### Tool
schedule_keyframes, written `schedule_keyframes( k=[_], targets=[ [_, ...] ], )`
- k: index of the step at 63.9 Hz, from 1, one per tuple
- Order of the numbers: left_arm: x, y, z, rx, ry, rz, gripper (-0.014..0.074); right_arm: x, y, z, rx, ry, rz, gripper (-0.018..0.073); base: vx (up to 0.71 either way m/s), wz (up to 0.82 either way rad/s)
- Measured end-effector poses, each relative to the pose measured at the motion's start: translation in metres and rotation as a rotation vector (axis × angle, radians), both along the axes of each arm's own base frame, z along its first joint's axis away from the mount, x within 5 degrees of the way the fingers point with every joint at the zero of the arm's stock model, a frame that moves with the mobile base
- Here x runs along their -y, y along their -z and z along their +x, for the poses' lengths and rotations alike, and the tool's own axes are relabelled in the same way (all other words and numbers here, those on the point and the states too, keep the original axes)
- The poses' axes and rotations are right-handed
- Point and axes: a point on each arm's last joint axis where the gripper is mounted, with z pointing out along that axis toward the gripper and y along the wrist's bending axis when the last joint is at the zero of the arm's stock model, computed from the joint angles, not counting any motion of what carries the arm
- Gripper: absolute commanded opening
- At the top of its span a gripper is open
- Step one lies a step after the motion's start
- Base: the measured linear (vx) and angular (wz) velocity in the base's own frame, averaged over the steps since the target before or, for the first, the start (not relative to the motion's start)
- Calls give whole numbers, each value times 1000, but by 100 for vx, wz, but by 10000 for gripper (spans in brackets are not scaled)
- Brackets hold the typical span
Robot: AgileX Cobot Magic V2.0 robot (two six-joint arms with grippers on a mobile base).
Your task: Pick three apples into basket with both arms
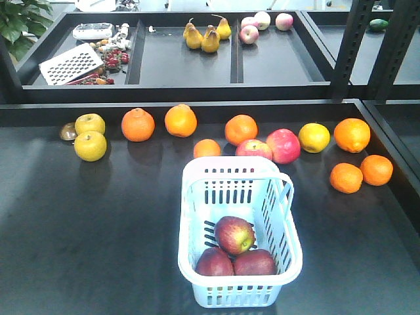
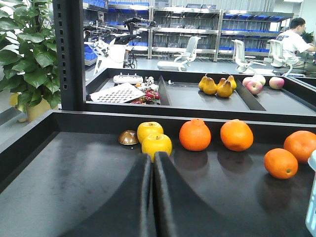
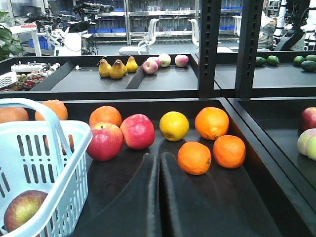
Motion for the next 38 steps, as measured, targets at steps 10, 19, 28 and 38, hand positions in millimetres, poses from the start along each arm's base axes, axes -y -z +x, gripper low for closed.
schedule_keyframes(
  k=[10,19,28,38],
  targets=[
    [0,0,0,0,0,0,-6,0,0,0,1,0,0,-4,0,0],
    [0,0,0,0,0,0,-6,0,0,0,3,0,0,-4,0,0],
    [0,0,0,0,0,0,-6,0,0,0,3,0,0,-4,0,0],
    [0,0,0,0,0,0,-6,0,0,0,3,0,0,-4,0,0]
  ],
)
